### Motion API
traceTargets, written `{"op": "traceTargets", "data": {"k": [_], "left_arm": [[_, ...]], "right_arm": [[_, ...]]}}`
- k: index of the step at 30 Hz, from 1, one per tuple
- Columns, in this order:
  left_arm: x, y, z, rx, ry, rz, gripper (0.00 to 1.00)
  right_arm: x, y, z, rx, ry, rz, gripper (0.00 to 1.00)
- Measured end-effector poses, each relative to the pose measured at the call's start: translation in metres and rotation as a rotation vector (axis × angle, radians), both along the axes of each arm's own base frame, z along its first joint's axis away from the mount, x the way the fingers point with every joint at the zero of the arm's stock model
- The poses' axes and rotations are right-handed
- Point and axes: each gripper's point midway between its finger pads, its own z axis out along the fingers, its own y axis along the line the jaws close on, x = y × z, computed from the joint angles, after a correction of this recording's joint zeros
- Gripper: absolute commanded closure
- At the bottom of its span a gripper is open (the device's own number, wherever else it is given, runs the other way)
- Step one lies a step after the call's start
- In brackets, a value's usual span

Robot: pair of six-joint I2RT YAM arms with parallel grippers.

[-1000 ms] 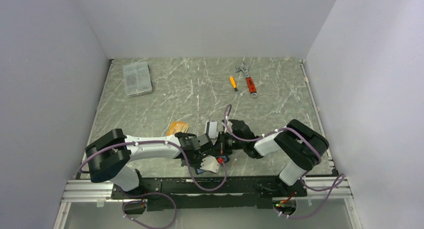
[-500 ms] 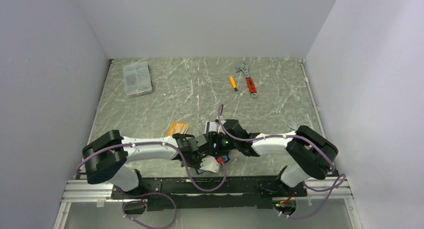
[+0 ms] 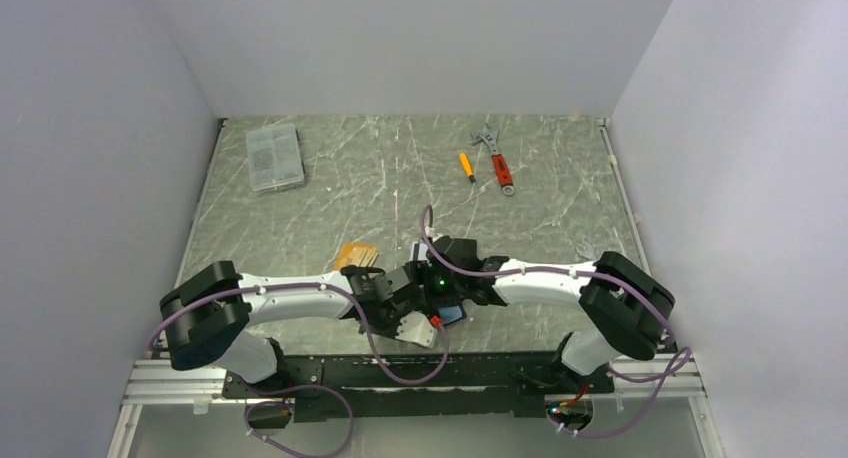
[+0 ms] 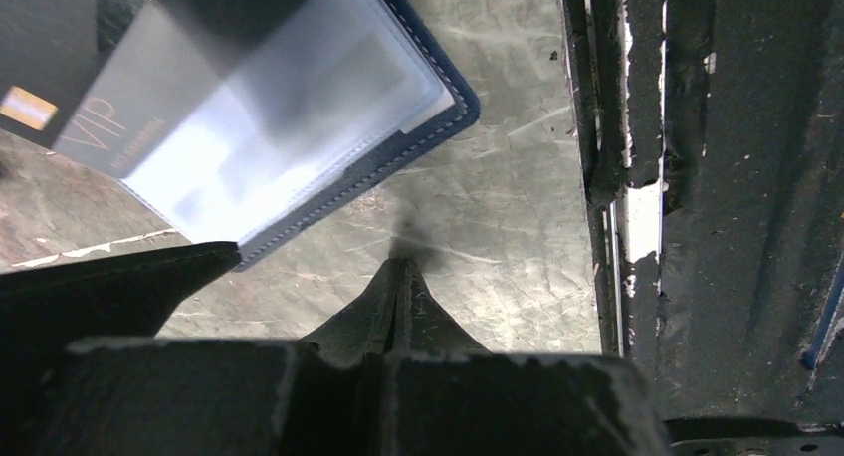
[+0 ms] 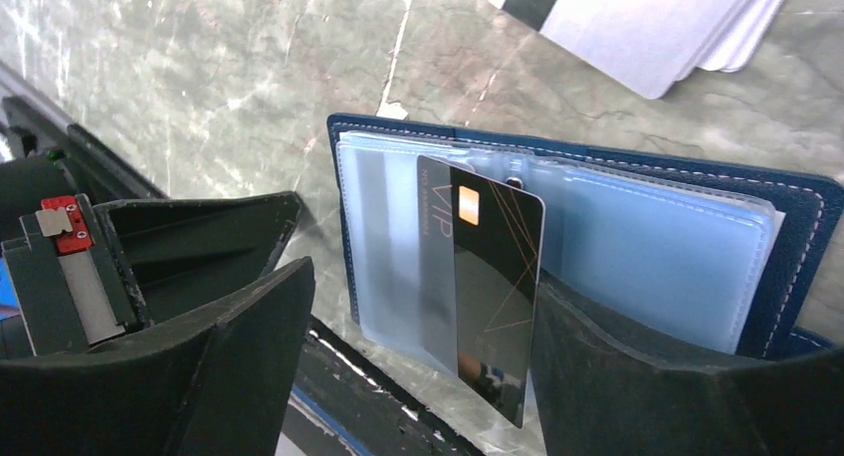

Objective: Put the credit cards into the card holder
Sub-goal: Insert the credit card into the card holder.

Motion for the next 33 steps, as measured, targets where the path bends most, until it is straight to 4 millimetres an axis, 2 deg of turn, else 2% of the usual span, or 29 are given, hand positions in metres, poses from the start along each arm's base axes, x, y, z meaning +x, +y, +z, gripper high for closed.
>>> {"op": "traceTargets", "data": {"k": [2, 7, 8, 11, 14, 18, 22, 26, 33], "left_arm": [[0.001, 0.001, 0.001, -0.013, 0.016, -0.003, 1.0], [0.001, 0.013, 0.005, -0.065, 0.129, 0.054, 1.0], [0.006, 0.017, 0.008, -0.078, 0.141, 0.087, 1.0], [0.039, 0.023, 0.029, -0.183, 0.094, 0.205, 1.0], [0.054, 0.025, 0.046, -0.257, 0.053, 0.25, 1.0], [0.051, 0.022, 0.051, -0.285, 0.07, 0.246, 1.0], [0.045, 0.017, 0.048, -0.283, 0.084, 0.228, 1.0], [0.035, 0.009, 0.042, -0.261, 0.104, 0.184, 1.0], [0.017, -0.004, 0.03, -0.213, 0.125, 0.098, 1.0]], "right_arm": [[0.003, -0.002, 0.001, -0.016, -0.013, -0.022, 0.02], [0.015, -0.004, 0.003, -0.054, -0.046, -0.075, 0.0], [0.014, -0.005, 0.003, -0.062, -0.049, -0.069, 0.0], [0.003, -0.002, 0.002, -0.095, -0.069, -0.02, 0.04], [-0.006, 0.0, 0.001, -0.099, -0.078, 0.021, 0.04], [-0.013, -0.004, 0.002, -0.083, -0.073, 0.037, 0.01], [-0.02, -0.016, 0.004, -0.059, -0.041, 0.032, 0.0], [-0.022, -0.031, 0.006, -0.023, 0.008, 0.002, 0.05], [-0.007, -0.051, 0.011, 0.047, 0.074, -0.09, 0.02]]}}
